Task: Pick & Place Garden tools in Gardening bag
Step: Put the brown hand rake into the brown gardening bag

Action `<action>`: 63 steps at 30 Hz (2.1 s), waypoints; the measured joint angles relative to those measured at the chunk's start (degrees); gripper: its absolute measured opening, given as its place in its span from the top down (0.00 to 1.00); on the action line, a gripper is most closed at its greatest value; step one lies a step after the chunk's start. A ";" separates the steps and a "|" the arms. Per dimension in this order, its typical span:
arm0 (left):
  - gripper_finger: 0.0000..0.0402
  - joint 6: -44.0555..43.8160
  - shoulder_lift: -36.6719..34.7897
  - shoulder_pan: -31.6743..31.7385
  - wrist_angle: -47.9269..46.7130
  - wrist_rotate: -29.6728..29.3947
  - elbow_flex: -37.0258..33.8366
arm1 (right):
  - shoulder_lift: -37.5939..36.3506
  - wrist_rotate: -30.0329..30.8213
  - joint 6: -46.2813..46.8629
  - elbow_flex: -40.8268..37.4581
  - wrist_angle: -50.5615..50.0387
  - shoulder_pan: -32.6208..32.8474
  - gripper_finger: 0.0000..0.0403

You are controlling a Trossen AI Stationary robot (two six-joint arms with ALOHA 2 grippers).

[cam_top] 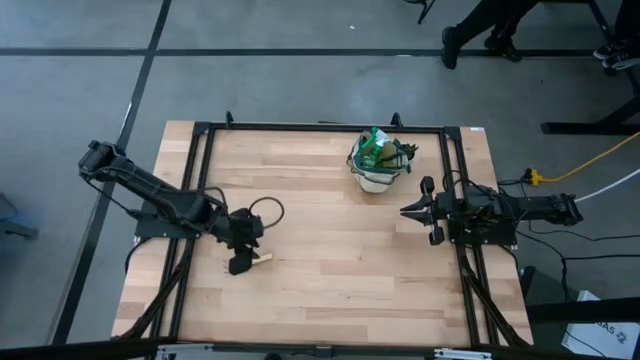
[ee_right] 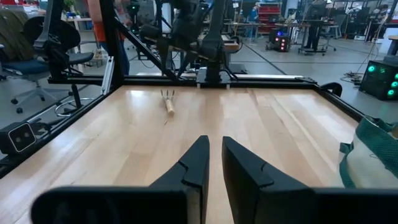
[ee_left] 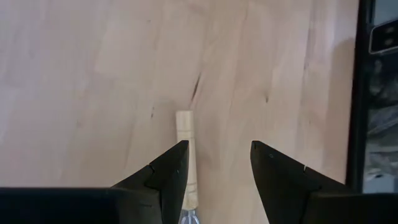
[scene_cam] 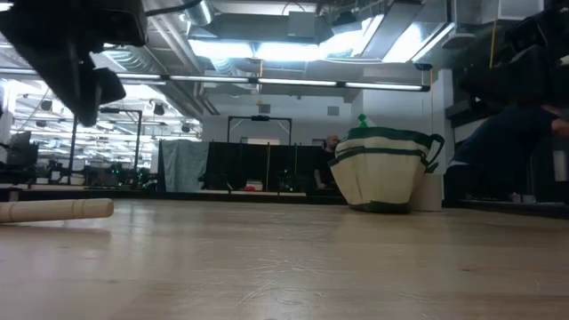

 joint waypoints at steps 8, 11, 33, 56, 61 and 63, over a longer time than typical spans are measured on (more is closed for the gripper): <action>0.58 -0.18 8.04 -3.18 0.07 -2.22 0.00 | 0.00 0.08 0.00 0.00 0.00 0.00 0.88; 0.58 -2.01 11.31 -3.15 0.75 -2.22 0.00 | 0.01 0.06 0.00 0.01 0.00 0.00 0.88; 0.61 -2.47 22.86 -3.13 7.81 -1.94 0.07 | 0.02 0.05 -0.01 0.01 0.00 0.00 0.88; 0.84 -2.59 22.97 -3.13 8.29 -2.11 0.00 | 0.02 0.02 -0.02 0.01 0.00 0.01 0.88; 0.84 -4.05 23.03 -3.13 9.32 -1.93 -0.04 | 0.01 0.02 -0.02 0.01 0.00 0.01 0.88; 0.84 -4.45 23.03 -3.12 9.51 -1.90 -0.04 | 0.01 0.02 -0.02 0.01 0.00 0.01 0.88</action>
